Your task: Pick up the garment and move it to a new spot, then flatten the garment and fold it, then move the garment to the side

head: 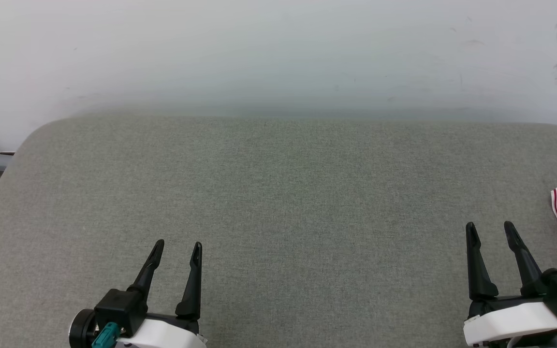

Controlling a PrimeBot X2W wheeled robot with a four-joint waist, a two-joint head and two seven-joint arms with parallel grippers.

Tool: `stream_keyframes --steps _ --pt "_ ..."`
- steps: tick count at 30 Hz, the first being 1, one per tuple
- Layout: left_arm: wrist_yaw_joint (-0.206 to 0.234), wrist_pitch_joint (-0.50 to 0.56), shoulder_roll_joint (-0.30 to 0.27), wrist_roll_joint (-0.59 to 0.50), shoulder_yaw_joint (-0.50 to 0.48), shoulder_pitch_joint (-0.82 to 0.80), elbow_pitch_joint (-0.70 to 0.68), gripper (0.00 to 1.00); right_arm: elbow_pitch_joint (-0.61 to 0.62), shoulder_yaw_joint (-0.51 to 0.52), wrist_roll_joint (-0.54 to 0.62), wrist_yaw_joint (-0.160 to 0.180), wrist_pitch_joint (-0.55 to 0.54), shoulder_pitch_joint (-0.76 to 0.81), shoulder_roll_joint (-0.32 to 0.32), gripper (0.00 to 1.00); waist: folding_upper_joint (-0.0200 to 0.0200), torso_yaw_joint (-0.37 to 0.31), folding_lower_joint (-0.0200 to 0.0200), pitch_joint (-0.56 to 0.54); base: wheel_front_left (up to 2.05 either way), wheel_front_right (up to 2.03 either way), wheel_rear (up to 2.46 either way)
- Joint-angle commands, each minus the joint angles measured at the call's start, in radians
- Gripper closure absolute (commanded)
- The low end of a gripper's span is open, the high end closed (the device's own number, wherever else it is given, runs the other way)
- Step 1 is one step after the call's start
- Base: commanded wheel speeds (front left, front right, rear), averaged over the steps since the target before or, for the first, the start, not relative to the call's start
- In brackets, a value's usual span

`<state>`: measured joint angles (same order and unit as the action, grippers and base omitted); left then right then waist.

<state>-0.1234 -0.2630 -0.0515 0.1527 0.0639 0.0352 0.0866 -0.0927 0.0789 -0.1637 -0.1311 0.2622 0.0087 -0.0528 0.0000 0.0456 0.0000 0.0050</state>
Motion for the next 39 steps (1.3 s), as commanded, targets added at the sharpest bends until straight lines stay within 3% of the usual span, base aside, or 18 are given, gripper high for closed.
stream_keyframes --steps 1,21,22,25,39 --pt "-0.005 -0.002 0.001 0.001 0.001 -0.006 -0.004 0.00 0.006 -0.001 -0.008 0.001 0.003 0.004 0.005 0.00 0.0000 0.000 0.0000 0.000 0.00 0.00 0.00" --pt "-0.005 -0.002 0.002 0.008 -0.002 -0.008 -0.029 0.00 0.004 -0.010 -0.035 0.001 0.003 -0.004 0.005 0.00 0.0000 0.006 0.0000 0.011 0.00 0.00 0.00" --pt "-0.005 0.000 0.000 0.003 -0.002 0.000 -0.023 1.00 -0.002 -0.009 -0.032 0.000 0.000 0.000 0.000 1.00 0.0000 0.006 0.0001 0.012 0.00 0.00 0.00" --pt "-0.005 0.001 0.001 0.010 -0.001 0.014 0.000 1.00 -0.026 -0.009 -0.040 0.000 -0.003 0.005 0.000 1.00 0.0000 0.006 0.0001 0.012 0.00 0.00 0.00" --pt "-0.003 0.054 -0.016 0.300 -0.013 -0.016 0.026 1.00 -0.048 -0.001 -0.303 0.000 -0.073 -0.020 0.001 1.00 0.0000 0.000 0.0001 0.010 0.00 0.00 0.00"
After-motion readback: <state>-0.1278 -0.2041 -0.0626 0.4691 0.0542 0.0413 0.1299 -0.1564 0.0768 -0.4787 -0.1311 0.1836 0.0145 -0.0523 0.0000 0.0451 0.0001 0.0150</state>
